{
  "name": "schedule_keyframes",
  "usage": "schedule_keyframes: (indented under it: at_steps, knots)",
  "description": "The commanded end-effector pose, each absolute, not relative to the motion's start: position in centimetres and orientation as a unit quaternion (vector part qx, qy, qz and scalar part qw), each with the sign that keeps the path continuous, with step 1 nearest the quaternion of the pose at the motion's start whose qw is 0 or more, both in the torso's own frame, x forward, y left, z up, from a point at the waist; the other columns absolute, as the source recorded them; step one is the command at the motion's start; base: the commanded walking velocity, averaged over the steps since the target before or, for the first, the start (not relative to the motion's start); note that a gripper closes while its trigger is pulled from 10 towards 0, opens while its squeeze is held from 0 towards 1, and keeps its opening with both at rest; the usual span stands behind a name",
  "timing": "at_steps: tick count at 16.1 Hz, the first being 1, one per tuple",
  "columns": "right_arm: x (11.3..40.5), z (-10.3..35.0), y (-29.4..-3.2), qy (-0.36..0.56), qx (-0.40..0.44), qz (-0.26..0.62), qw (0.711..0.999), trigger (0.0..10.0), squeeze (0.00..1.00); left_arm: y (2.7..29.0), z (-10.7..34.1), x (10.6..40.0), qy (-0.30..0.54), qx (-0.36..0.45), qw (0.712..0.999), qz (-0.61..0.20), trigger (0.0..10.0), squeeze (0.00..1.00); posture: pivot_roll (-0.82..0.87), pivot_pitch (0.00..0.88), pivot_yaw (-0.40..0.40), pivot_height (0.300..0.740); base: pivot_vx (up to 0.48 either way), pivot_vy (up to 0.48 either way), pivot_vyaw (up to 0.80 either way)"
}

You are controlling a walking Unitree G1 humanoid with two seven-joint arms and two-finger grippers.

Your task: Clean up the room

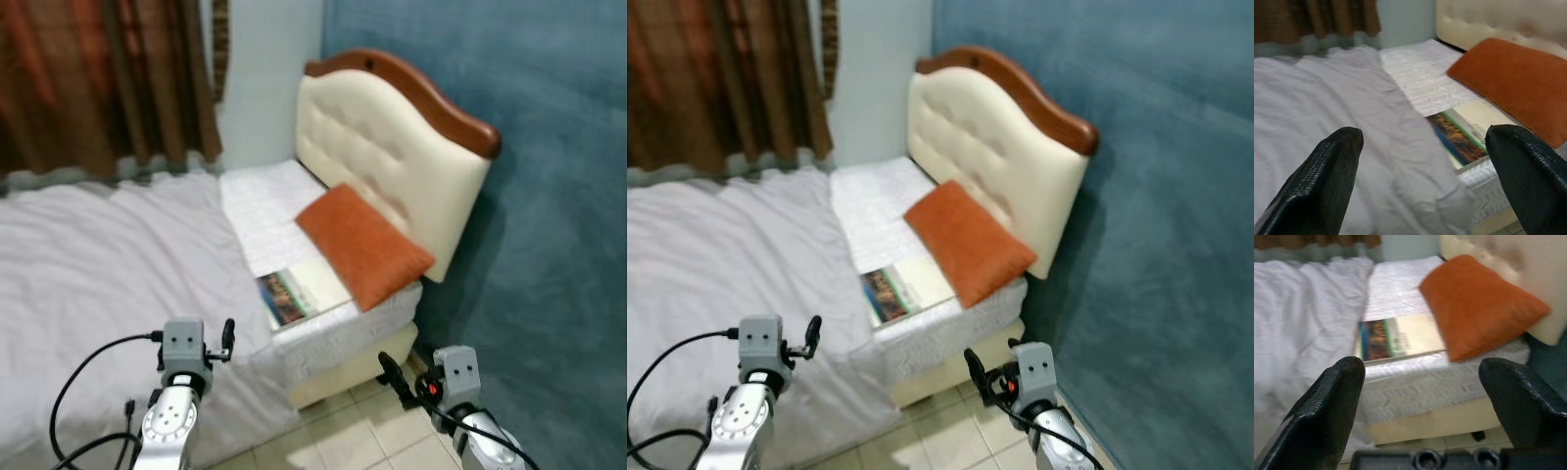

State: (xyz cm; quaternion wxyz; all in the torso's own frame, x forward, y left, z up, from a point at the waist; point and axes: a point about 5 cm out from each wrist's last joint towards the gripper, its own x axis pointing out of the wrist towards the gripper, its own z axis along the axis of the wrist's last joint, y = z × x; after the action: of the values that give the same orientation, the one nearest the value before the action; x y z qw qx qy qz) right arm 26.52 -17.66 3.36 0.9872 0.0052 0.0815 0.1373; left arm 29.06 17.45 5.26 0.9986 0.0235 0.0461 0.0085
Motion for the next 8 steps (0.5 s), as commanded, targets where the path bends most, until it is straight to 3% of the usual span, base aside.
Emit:
schedule_keyframes:
  at_steps: [1,7,8]
  knots:
    - [26.85,3.26,-18.09,0.092,0.001,0.126,0.988,10.0,0.0,16.49,5.38,29.43,0.046,0.024,0.999,-0.007,10.0,0.0,-0.03,0.0,-0.053,0.74,0.48,0.0,0.0]
    - [26.55,3.19,-18.55,0.087,0.01,0.115,0.99,10.0,0.0,15.76,5.4,29.43,0.045,0.018,0.998,-0.031,10.0,0.0,-0.04,0.0,-0.043,0.74,0.48,0.0,0.0]
    - [26.46,3.15,-18.59,0.089,0.012,0.115,0.989,10.0,0.0,15.66,5.21,29.41,0.051,0.023,0.998,-0.031,10.0,0.0,-0.04,0.0,-0.043,0.74,0.0,0.0,0.0]
